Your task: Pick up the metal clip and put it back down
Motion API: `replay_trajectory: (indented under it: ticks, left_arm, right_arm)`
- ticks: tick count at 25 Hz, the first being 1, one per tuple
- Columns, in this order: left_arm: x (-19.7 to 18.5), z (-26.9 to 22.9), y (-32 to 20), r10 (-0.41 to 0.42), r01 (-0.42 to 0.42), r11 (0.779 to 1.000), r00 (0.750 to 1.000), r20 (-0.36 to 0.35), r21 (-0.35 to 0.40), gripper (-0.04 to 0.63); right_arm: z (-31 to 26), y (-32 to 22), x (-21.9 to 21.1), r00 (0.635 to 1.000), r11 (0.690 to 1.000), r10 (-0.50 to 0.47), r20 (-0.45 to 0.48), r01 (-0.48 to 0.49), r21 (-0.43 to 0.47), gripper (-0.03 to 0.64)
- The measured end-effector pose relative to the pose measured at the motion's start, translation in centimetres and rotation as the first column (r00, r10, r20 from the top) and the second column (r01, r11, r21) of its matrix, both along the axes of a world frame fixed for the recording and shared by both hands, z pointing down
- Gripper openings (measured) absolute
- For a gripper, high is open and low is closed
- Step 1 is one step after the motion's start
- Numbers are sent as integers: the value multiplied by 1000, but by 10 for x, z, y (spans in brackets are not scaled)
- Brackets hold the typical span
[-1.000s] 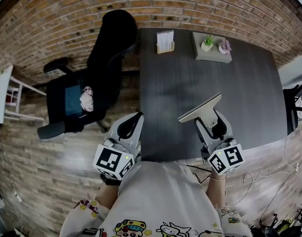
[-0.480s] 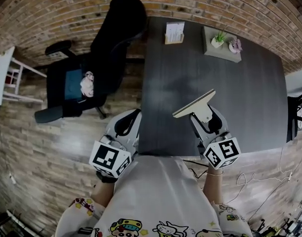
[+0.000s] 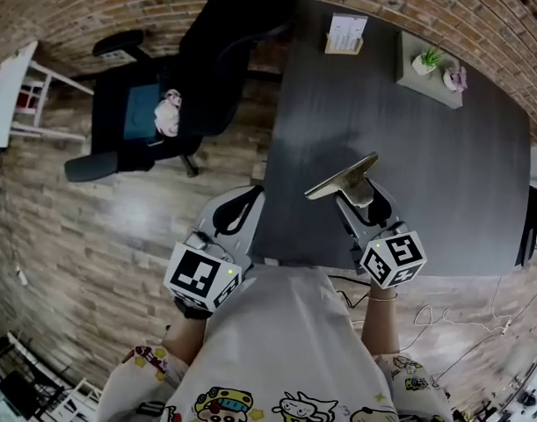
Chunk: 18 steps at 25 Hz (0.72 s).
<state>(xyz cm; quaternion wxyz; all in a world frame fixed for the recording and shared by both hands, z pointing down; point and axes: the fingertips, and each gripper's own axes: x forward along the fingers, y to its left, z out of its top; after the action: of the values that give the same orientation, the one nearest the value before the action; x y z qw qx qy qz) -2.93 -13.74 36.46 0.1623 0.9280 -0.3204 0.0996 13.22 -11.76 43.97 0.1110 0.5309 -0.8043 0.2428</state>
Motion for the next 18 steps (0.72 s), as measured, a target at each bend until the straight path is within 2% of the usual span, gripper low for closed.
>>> replay_trajectory:
  ticks: [10,15,18]
  left_arm:
    - [-14,20,2,-63,65,997,998,31,-49,0]
    - [-19,28,2,-76,78,995,996,44,-66,0]
    - [-19,31,3,-78,82,994,996,49,-74,0]
  right_arm:
    - [66,2,-28,990,985,-124,-69,114,-131,284]
    - [89,-3,-35,984,979,-150,-91,135,-152,284]
    - [101,-2,-36,974,975,-176,-146,151,-164,284]
